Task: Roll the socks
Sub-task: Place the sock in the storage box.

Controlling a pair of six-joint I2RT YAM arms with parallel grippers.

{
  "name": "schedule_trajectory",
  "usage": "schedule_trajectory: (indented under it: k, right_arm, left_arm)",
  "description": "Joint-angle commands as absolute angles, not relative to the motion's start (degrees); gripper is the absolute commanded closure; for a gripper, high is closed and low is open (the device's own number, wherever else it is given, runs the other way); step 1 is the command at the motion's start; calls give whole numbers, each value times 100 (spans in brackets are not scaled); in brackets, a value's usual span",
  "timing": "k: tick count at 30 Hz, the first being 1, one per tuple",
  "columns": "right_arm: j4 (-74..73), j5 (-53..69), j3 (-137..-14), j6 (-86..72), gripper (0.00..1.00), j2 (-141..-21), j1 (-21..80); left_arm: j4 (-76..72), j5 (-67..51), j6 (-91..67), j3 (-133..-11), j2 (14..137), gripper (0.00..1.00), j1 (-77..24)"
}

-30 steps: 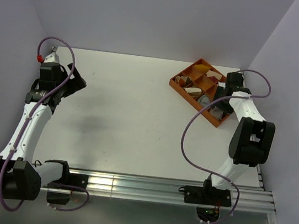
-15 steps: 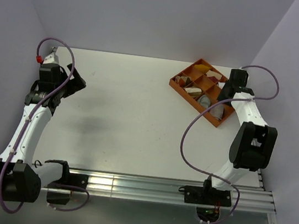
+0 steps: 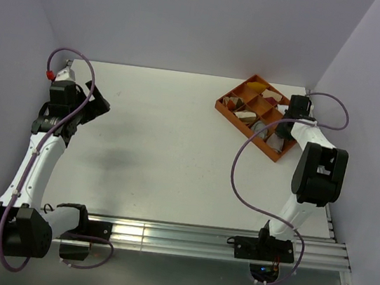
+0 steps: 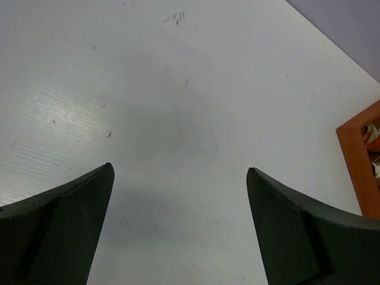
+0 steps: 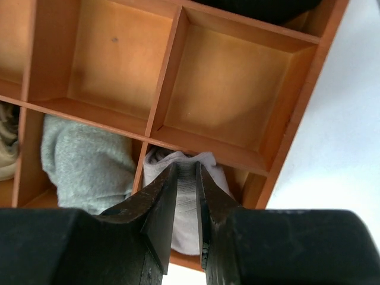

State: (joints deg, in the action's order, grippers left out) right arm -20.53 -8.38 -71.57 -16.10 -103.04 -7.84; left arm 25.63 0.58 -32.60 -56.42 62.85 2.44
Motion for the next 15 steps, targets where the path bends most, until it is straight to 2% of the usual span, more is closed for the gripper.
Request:
schedule_trajectory:
  k: [1, 15]
  right_arm:
    - [-1986, -765, -7154, -1644, 74, -10476, -835]
    - [-2653, -466, -7338, -1477, 76, -10898, -844]
  left_arm:
    - [2312, -62, -3217, -5599, 6161, 2, 272]
    - [2285, -97, -3217, -5572, 6179, 2, 281]
